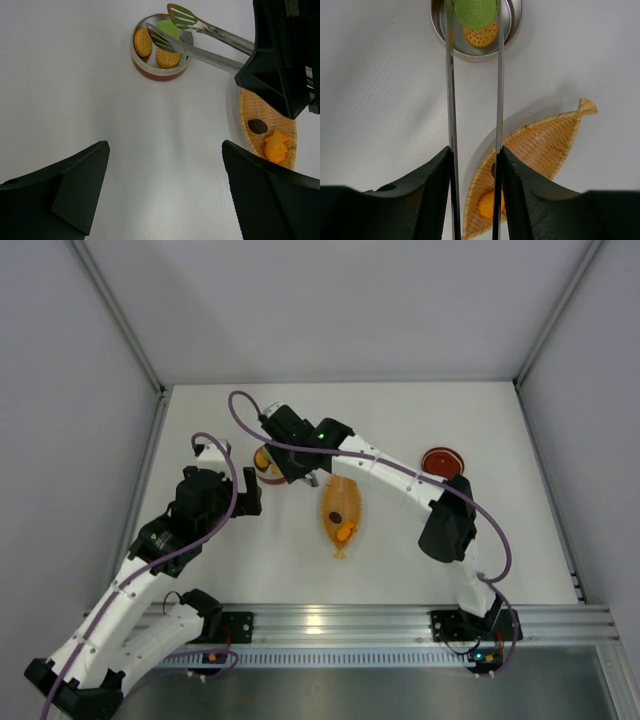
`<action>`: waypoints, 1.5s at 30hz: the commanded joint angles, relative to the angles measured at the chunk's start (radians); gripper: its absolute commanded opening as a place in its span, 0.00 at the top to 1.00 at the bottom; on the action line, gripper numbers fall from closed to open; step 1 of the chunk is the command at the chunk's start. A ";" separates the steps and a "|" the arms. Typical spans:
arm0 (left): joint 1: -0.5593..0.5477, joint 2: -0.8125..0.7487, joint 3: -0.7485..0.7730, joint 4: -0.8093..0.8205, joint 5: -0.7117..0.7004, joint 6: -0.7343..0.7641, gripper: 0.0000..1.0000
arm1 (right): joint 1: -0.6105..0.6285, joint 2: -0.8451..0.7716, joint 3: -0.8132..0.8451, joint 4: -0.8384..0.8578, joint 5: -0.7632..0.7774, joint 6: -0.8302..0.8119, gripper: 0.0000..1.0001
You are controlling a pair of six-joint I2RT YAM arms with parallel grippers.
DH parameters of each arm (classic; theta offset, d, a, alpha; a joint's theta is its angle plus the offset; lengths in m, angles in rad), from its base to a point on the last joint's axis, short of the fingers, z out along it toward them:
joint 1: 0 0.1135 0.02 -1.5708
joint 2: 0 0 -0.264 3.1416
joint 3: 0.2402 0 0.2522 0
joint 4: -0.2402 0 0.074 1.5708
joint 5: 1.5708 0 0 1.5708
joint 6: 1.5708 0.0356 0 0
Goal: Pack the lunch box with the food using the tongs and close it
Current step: Place the fake food in the packing box, then pick up the fake food from the plate.
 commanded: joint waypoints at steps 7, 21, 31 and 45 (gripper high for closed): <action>0.002 -0.007 -0.005 0.015 -0.010 -0.002 0.01 | -0.032 0.006 0.037 0.108 0.015 -0.001 0.53; 0.002 -0.004 -0.005 0.015 -0.007 -0.002 0.01 | -0.034 -0.210 -0.124 0.061 0.051 0.033 0.53; 0.002 -0.010 -0.005 0.015 -0.001 -0.001 0.01 | -0.012 -0.613 -0.533 0.069 0.027 0.102 0.54; 0.002 -0.011 -0.005 0.014 0.002 -0.001 0.01 | 0.014 -0.758 -0.882 0.152 -0.014 0.183 0.57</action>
